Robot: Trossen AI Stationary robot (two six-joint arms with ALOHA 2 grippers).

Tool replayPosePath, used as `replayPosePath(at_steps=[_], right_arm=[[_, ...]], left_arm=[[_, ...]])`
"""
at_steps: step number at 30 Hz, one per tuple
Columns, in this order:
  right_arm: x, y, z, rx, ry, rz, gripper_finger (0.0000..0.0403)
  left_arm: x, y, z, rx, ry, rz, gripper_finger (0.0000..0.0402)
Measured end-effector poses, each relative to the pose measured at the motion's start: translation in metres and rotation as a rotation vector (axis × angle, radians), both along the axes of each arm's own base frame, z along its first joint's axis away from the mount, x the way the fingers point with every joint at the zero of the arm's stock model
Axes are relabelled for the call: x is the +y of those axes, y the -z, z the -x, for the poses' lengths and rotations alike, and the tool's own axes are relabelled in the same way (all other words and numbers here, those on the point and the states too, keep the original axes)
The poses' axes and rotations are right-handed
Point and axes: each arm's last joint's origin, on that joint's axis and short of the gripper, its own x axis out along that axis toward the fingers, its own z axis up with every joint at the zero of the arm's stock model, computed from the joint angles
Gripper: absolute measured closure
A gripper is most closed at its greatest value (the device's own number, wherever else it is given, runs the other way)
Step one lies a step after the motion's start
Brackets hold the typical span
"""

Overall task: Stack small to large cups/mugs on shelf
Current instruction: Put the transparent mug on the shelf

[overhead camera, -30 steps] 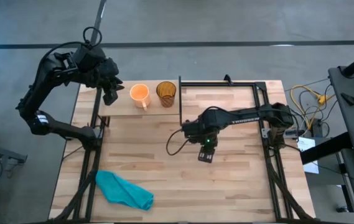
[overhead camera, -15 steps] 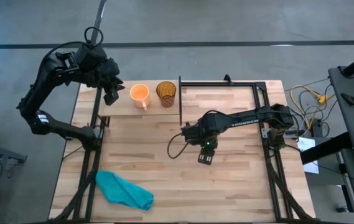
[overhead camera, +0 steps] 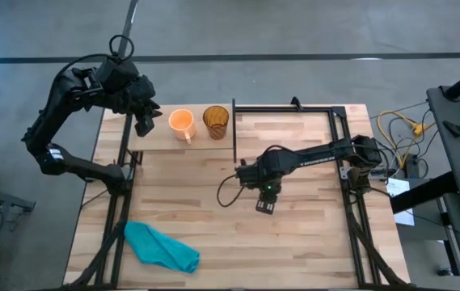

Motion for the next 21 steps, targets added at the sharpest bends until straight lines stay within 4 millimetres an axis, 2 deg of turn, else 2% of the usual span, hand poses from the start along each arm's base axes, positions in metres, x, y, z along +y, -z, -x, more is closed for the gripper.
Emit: replayPosePath(at_steps=[21], right_arm=[[0.0, 0.014, -0.002, -0.011, 0.016, -0.004, 0.0319]], left_arm=[[0.0, 0.0, 0.0, 0.002, 0.004, -0.004, 0.0312]])
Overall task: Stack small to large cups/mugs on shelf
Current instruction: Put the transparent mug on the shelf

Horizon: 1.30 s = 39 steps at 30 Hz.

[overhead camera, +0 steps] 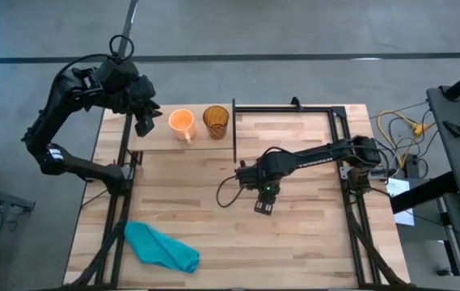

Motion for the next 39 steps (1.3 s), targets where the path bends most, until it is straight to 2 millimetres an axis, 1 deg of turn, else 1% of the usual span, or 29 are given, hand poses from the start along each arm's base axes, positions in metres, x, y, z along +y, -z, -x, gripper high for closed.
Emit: replayPosePath(at_steps=[7, 10, 17, 23, 27, 30, 33, 37, 39], right_arm=[[-0.001, 0.011, 0.005, 0.043, 0.031, 0.005, 0.0319], [-0.001, 0.013, 0.006, 0.049, 0.038, 0.006, 0.0325], [0.0, 0.011, 0.003, 0.017, 0.036, 0.005, 0.0351], [0.0, 0.011, 0.003, 0.015, 0.027, 0.005, 0.0388], [0.0, 0.01, 0.003, 0.016, 0.026, 0.005, 0.0393], [0.0, 0.001, -0.002, -0.015, 0.025, -0.006, 0.0394], [0.002, -0.016, -0.007, -0.07, -0.023, -0.01, 0.0394], [0.005, -0.048, -0.012, -0.147, -0.146, 0.013, 0.0394], [0.006, -0.067, -0.013, -0.181, -0.218, 0.062, 0.0394]], left_arm=[[0.0, 0.0, 0.0, 0.0, 0.002, -0.001, 0.0312], [0.0, 0.0, 0.0, 0.003, 0.008, -0.006, 0.0312], [0.0, 0.0, -0.001, 0.01, 0.022, -0.016, 0.0312], [0.001, 0.0, -0.001, 0.011, 0.022, -0.016, 0.0312], [0.001, 0.0, -0.001, 0.012, 0.022, -0.016, 0.0312], [0.001, 0.0, -0.001, 0.012, 0.022, -0.015, 0.0312], [0.001, 0.0, -0.001, 0.012, 0.022, -0.015, 0.0312], [0.0, 0.0, -0.002, -0.006, 0.053, 0.015, 0.0312], [-0.002, 0.0, -0.002, -0.024, 0.081, 0.042, 0.0312]])
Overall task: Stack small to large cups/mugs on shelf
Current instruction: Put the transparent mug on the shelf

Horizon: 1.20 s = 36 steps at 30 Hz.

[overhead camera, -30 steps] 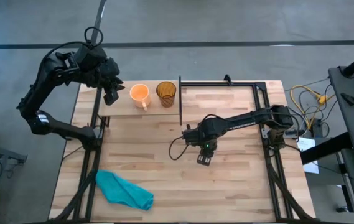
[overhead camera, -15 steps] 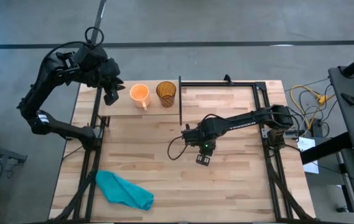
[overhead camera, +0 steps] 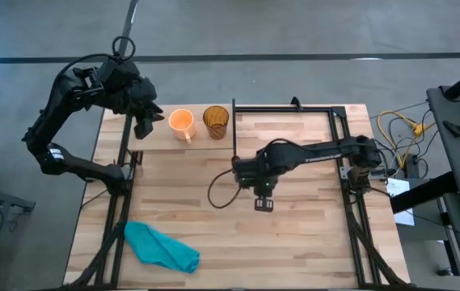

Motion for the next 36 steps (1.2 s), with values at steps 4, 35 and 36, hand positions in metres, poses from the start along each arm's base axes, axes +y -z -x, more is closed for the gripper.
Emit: replayPosePath(at_steps=[4, 35, 36], right_arm=[[0.003, -0.042, 0.001, -0.122, -0.176, 0.169, 0.0394], [0.009, -0.121, -0.04, -0.715, -0.741, 0.651, 0.0394], [0.009, -0.119, -0.042, -0.71, -0.747, 0.652, 0.0394]], left_arm=[[-0.002, 0.0, -0.001, -0.032, 0.054, 0.052, 0.0313], [-0.003, -0.005, -0.036, -0.271, 0.341, 0.183, 0.0314], [-0.004, -0.002, -0.039, -0.259, 0.35, 0.193, 0.0314]])
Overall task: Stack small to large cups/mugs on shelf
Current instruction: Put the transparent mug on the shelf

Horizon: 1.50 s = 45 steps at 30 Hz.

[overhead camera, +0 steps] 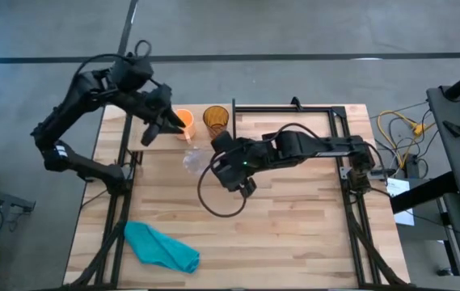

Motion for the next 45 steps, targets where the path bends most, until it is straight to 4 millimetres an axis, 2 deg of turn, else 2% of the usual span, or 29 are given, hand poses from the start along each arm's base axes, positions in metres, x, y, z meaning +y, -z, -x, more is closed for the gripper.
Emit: replayPosePath(at_steps=[8, 18, 27, 32, 35, 45], right_arm=[[-0.001, 0.004, -0.001, 0.016, 0.012, -0.008, 0.0394], [-0.003, 0.003, -0.001, 0.012, 0.017, -0.011, 0.0394], [-0.004, 0.001, -0.003, -0.009, 0.018, -0.018, 0.0394], [-0.002, 0.0, -0.006, -0.029, -0.067, -0.1, 0.0394], [-0.003, 0.003, -0.006, -0.008, -0.059, -0.108, 0.0394], [-0.01, 0.004, -0.007, -0.01, -0.031, -0.115, 0.0394]], left_arm=[[-0.004, 0.009, -0.016, 0.033, 0.087, -0.027, 0.0314], [-0.007, 0.008, -0.021, -0.019, 0.185, 0.036, 0.0314], [-0.009, 0.01, -0.028, -0.006, 0.206, 0.046, 0.0314], [-0.007, 0.015, -0.037, 0.016, 0.215, 0.057, 0.0314], [-0.008, 0.016, -0.04, 0.022, 0.219, 0.06, 0.0314], [-0.013, 0.015, -0.039, 0.019, 0.24, 0.062, 0.0314]])
